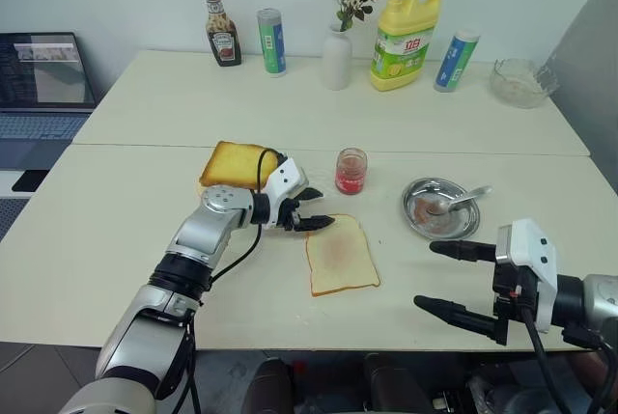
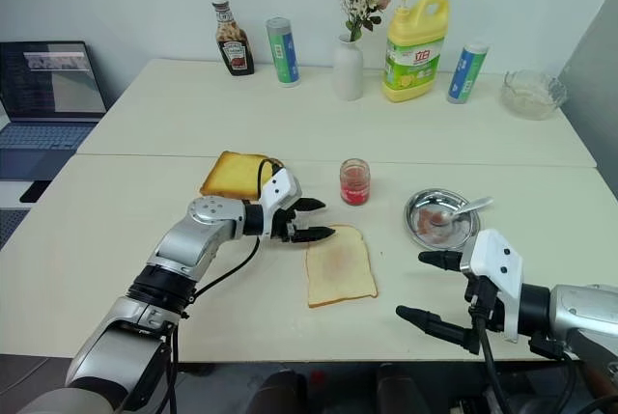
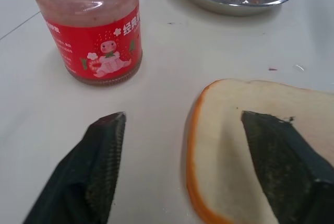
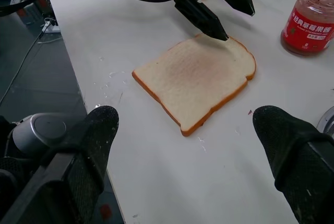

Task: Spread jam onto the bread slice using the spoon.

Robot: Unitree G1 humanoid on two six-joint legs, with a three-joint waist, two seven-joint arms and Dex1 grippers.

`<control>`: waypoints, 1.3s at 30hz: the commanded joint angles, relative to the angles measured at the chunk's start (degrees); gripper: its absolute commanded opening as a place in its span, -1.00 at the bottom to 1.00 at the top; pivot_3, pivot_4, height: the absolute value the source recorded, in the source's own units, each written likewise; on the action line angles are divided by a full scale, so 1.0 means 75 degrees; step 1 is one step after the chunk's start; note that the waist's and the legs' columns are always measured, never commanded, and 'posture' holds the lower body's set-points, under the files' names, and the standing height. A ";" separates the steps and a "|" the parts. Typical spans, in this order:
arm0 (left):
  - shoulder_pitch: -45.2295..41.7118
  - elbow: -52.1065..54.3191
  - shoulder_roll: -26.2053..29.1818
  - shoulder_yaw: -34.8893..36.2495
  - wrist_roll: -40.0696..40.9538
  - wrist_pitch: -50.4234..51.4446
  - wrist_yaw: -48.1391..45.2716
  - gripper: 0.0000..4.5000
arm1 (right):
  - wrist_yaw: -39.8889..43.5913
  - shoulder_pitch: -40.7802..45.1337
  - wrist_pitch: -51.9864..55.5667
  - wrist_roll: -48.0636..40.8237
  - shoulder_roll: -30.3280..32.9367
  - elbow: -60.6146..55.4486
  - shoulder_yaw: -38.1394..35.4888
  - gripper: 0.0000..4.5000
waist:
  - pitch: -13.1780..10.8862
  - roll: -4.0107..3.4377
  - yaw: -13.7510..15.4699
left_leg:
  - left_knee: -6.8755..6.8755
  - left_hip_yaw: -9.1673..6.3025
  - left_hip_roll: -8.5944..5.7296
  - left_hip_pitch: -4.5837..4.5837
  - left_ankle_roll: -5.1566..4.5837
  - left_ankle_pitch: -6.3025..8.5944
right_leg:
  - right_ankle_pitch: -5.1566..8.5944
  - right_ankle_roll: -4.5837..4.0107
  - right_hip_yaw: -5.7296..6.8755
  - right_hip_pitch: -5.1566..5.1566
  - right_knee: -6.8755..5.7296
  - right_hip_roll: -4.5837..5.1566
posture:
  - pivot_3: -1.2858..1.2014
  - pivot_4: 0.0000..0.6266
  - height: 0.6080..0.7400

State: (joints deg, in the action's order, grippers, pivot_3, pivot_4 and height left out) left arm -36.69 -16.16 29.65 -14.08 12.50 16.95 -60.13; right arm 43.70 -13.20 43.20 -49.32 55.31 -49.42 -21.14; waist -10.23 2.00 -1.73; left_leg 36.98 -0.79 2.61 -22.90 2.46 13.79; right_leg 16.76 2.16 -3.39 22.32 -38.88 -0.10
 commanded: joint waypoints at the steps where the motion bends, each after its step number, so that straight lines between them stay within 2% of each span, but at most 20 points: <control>1: 0.0247 0.0961 0.0534 0.0499 0.0020 -0.0112 -0.0066 0.99 | -0.0013 -0.0156 -0.0309 0.0262 -0.0112 -0.0210 -0.0195 1.00 | 0.0000 -0.0001 -0.0004 | -0.0001 -0.0001 0.0002 0.0001 0.0000 0.0000 | 0.0000 0.0000 0.0000 0.0000 -0.0001 -0.0001 | 0.03 -0.52 1.00; 3: 0.0454 0.1399 0.0774 0.0755 0.0153 0.0063 -0.0018 0.99 | -0.0099 -0.0244 -0.0420 0.0465 -0.0194 -0.0179 -0.0222 1.00 | 0.0000 -0.0001 0.0001 | -0.0001 -0.0002 0.0004 0.0002 0.0000 0.0000 | 0.0000 0.0000 0.0001 0.0000 -0.0002 -0.0002 | 0.03 -0.52 1.00; 6: 0.0982 0.2808 0.1169 0.1835 0.1077 0.1144 0.0268 0.99 | -0.0492 -0.0395 -0.0636 0.0699 -0.0723 0.0208 -0.0548 1.00 | 0.0000 0.0000 0.0010 | 0.0001 -0.0002 0.0006 0.0000 0.0001 0.0000 | 0.0001 0.0001 0.0003 -0.0001 -0.0003 0.0002 | 0.03 -0.52 1.00; 8: 0.1529 0.3882 0.1610 0.2192 0.1448 0.1463 0.0067 0.99 | -0.0719 -0.0502 -0.1010 0.1100 -0.1160 0.0661 -0.0792 1.00 | 0.0000 0.0002 0.0008 | 0.0002 -0.0002 0.0006 -0.0001 0.0001 0.0000 | 0.0001 0.0002 0.0003 -0.0001 -0.0003 0.0003 | 0.03 -0.52 1.00; 12: 0.2180 0.5113 0.2177 0.2212 0.1890 0.1897 -0.0232 0.99 | -0.1092 -0.0470 -0.0977 0.0761 -0.1896 0.1266 -0.1180 1.00 | 0.0004 -0.0011 0.0024 | -0.0002 0.0007 0.0003 0.0009 0.0002 0.0000 | 0.0002 0.0001 -0.0005 -0.0004 -0.0002 0.0010 | 0.03 -0.52 1.00; 15: 0.2460 0.5805 0.2522 0.1844 0.1631 0.1403 -0.0609 0.99 | -0.1560 -0.0258 -0.1029 0.0580 -0.2563 0.1828 -0.1364 1.00 | 0.0004 -0.0011 0.0033 | 0.0002 0.0000 0.0005 0.0010 0.0002 -0.0001 | 0.0002 -0.0001 -0.0017 -0.0008 -0.0006 0.0007 | 0.03 -0.52 1.00; 20: 0.2052 0.6359 0.2264 0.1758 0.2456 0.1934 -0.0534 0.99 | -0.2226 0.0826 -0.0884 0.0579 -0.3086 0.3088 -0.1190 1.00 | 0.0002 -0.0014 0.0009 | 0.0007 0.0024 0.0003 0.0021 0.0000 -0.0002 | 0.0001 -0.0002 -0.0030 -0.0007 -0.0011 0.0004 | 0.03 -0.52 1.00; 25: 0.1648 0.6411 0.2099 0.1443 0.2652 0.2151 -0.0484 0.99 | -0.2953 0.2539 -0.0710 0.0870 -0.3447 0.5414 -0.0996 1.00 | 0.0001 -0.0023 -0.0028 | 0.0003 0.0054 0.0004 0.0029 -0.0001 -0.0002 | -0.0004 -0.0004 -0.0051 -0.0001 -0.0011 -0.0003 | 0.03 -0.52 1.00; 39: 0.1416 0.6226 0.1976 0.0950 0.2277 0.1827 -0.0457 0.99 | -0.2181 0.4617 -0.0801 0.1083 -0.3456 0.9048 -0.0902 1.00 | -0.0005 -0.0036 -0.0020 | -0.0004 0.0067 0.0007 0.0026 -0.0003 0.0000 | -0.0015 -0.0029 -0.0062 0.0006 -0.0009 -0.0009 | 0.03 -0.52 1.00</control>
State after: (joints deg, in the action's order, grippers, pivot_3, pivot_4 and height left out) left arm -25.41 30.06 44.37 -7.05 30.02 31.98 -63.57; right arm 26.18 19.72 38.05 -41.47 28.93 17.07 -27.65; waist -10.27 1.73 -1.88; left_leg 36.95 -0.29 2.67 -22.70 2.44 13.79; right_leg 16.65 1.94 -3.86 22.37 -38.95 -0.17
